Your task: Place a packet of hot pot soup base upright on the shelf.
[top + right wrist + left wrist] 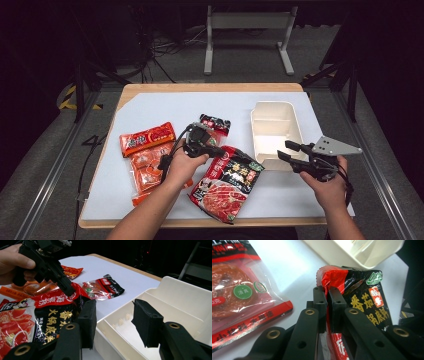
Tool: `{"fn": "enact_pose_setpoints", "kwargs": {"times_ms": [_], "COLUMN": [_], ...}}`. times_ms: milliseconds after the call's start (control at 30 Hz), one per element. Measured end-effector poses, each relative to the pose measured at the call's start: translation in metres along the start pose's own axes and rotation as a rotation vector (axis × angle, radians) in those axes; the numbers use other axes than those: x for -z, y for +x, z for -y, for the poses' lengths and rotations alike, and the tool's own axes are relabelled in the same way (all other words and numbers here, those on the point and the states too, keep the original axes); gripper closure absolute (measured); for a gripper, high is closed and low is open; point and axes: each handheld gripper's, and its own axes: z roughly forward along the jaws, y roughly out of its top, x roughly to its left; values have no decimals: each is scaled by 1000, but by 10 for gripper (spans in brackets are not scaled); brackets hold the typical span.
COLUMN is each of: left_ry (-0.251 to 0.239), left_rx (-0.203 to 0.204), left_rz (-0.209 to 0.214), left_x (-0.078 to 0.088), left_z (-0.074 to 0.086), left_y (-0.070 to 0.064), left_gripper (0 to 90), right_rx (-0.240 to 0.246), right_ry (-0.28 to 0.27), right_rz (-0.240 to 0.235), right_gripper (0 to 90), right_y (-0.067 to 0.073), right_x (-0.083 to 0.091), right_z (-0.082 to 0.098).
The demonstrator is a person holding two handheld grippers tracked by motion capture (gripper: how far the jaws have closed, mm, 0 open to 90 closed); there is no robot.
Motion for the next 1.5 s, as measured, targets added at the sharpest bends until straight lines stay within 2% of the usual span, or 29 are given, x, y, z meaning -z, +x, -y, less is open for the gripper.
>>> {"fn": "enact_pose_setpoints", "kwargs": {"times_ms": [400, 600, 700, 833, 900, 967, 1000, 1067, 1267, 1500], "left_ry": [-126, -184, -204, -249, -259, -291, -298, -307, -376, -451], "left_rx": [-69, -115, -119, -145, -154, -160, -174, -176, -193, -179], "left_rz": [-25, -45, -48, -55, -66, -78, -94, -100, -168, -189], "left_x": [39, 52, 56, 66, 70, 76, 78, 80, 93, 107], "left_z": [-6, -8, -8, -8, -9, -8, -8, -7, -4, -1], "left_y": [-19, -28, -32, -38, -41, -44, -44, -46, -50, -48], "left_gripper": [871, 872, 872, 871, 871, 871, 871, 871, 871, 871], "right_rx": [-28, -36, -36, -37, -43, -45, -48, -51, -56, -62], "right_ry": [-40, -43, -43, -43, -45, -46, -48, -48, -52, -24], "right_rz": [-5, -9, -10, -15, -20, -21, -25, -28, -54, -80], "right_gripper": [554, 556, 556, 556, 556, 556, 556, 556, 549, 539], "right_y": [-1, -1, 1, 3, 4, 5, 5, 6, 12, 20], "right_x": [10, 11, 10, 11, 11, 11, 11, 10, 8, -1], "right_z": [-6, -7, -8, -11, -12, -13, -14, -14, -23, -36]}}
